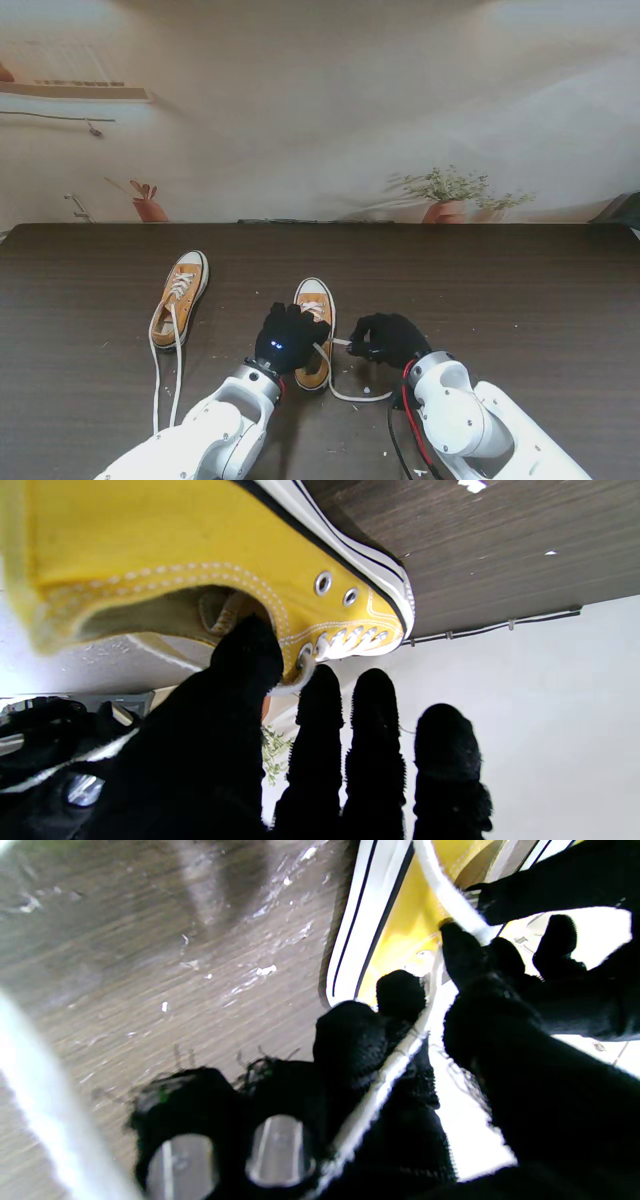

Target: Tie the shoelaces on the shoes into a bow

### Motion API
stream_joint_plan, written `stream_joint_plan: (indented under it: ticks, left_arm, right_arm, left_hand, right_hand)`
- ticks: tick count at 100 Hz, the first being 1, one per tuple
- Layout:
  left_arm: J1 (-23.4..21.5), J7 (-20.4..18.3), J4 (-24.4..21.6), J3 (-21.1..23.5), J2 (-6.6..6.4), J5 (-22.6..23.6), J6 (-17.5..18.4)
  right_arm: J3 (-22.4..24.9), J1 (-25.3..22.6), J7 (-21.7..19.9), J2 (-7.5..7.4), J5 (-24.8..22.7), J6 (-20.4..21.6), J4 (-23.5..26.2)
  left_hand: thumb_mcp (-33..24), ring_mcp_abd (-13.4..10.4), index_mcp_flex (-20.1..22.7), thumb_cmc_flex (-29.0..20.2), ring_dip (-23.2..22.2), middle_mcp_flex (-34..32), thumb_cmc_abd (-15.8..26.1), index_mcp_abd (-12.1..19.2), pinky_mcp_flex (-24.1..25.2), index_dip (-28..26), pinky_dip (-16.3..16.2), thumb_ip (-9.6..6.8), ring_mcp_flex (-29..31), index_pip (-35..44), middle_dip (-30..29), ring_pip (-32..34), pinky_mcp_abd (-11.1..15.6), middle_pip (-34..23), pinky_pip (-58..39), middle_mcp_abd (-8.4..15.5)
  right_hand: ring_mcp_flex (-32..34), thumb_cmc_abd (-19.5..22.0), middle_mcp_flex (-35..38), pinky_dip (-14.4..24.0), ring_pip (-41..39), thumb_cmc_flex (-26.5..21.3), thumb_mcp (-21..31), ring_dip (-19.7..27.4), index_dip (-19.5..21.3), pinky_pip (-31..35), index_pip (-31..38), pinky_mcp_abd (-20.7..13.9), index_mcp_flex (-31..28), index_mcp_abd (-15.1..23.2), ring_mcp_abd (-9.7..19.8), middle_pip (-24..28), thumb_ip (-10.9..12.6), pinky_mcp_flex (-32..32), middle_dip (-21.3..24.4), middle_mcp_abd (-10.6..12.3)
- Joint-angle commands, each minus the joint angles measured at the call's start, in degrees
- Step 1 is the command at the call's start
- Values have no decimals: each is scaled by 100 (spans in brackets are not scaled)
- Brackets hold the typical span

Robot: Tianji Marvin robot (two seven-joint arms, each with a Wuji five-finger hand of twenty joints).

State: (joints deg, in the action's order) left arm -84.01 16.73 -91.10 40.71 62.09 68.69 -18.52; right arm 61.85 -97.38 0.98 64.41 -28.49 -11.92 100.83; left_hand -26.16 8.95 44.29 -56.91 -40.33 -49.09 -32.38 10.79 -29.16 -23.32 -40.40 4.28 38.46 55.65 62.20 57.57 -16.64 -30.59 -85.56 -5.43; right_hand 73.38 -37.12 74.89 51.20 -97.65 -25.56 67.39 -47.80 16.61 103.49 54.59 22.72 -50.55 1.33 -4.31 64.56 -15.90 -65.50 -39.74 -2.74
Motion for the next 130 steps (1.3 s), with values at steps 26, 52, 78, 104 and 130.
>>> stream_joint_plan:
  ticks: [26, 52, 78, 104, 130]
  left_arm:
    - [-461, 175, -407, 336, -42, 303, -87]
    - [-612, 294, -461, 471, 5, 185, -242]
    - [-882, 174, -633, 743, 38, -47, -265]
    - [-1037, 868, -450, 966, 198, -470, -393]
    - [-1232, 1618, -306, 1354, 349, -732, -473]
  right_arm:
    - [-21, -25, -81, -26, 4, 14, 27]
    - [-59, -5, -83, -25, 1, 3, 11]
    - [-81, 11, -78, -24, -3, -2, -14]
    - [-122, 36, -82, -24, 0, -2, -42]
    - [-152, 60, -92, -27, -9, 6, -57]
  left_hand:
    - [-246, 102, -801, -343, 160, 266, 602, -349, 530, -816, -6, -32, -256, 556, -368, -499, -79, 676, 267, -117]
    - [310, 326, -1688, -792, 508, 1106, 1245, -868, 1171, -1527, 113, 102, -724, 940, -1260, -1268, -297, 361, 1051, -397]
    - [502, 528, -2414, -1040, 685, 1714, 1568, -1325, 1556, -2236, 297, 149, -1008, 1089, -2300, -1695, -430, 240, 1549, -790]
    - [654, 605, -2510, -1151, 669, 1794, 1666, -1407, 1626, -2310, 285, 122, -1067, 1115, -2269, -1668, -484, 158, 1540, -830]
    - [712, 656, -2466, -1222, 654, 1775, 1630, -1440, 1640, -2265, 239, 82, -1072, 1127, -2213, -1603, -536, 130, 1464, -854]
  right_hand:
    - [174, 145, 331, -40, -424, -100, -153, -41, -116, 1639, 144, -169, -34, 143, 358, 111, -18, -224, -84, -64]
    - [173, 188, 333, -45, -410, -110, -185, -36, -120, 1629, 151, -161, -47, 140, 347, 107, -28, -222, -85, -73]
    - [174, 206, 335, -49, -409, -109, -202, -36, -121, 1618, 145, -150, -60, 137, 345, 103, -30, -220, -86, -70]
    - [174, 214, 336, -51, -406, -112, -207, -35, -119, 1611, 143, -145, -66, 135, 343, 103, -32, -220, -87, -65]
    - [174, 222, 339, -52, -399, -110, -211, -33, -116, 1602, 140, -138, -70, 139, 336, 103, -30, -219, -89, -62]
